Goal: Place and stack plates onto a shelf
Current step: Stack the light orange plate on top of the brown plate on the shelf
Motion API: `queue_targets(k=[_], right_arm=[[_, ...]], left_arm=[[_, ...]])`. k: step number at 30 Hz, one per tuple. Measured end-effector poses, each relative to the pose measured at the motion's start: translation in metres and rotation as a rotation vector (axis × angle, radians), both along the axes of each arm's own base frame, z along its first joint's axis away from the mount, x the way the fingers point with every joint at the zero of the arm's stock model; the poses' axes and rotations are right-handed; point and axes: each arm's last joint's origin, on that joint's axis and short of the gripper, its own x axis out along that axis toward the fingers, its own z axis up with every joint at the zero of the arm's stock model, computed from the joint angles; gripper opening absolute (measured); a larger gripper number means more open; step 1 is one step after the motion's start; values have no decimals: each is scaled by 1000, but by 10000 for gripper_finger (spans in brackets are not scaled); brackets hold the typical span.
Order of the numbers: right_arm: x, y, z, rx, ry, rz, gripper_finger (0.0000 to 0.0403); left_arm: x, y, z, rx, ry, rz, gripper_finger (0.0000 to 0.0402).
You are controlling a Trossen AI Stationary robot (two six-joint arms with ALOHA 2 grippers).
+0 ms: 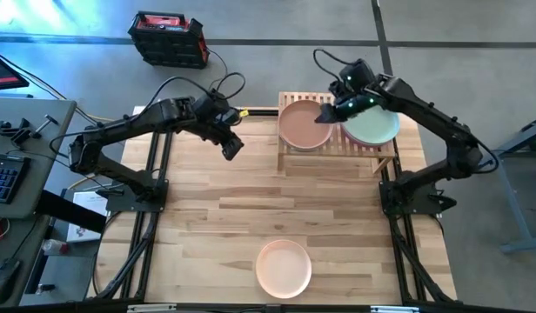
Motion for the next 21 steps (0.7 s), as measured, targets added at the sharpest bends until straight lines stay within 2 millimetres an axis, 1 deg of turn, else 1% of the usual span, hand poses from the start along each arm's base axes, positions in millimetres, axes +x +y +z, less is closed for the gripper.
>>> queue_targets(k=[4, 9, 14, 18, 21], right_arm=[[9, 27, 9, 10, -30, 53, 101], [28, 65, 10, 41, -3, 101, 101], [44, 112, 9, 40, 50, 99, 101], [51, 151, 8, 25, 77, 77, 101], [55, 178, 3, 21, 106, 77, 101]], left_arm=[[4, -12, 0, -14, -2, -45, 90], [6, -28, -2, -25, 25, -103, 90], [4, -40, -5, -40, 80, -146, 90], [3, -49, -7, -46, 110, -177, 90], [3, -54, -8, -49, 128, -197, 90]])
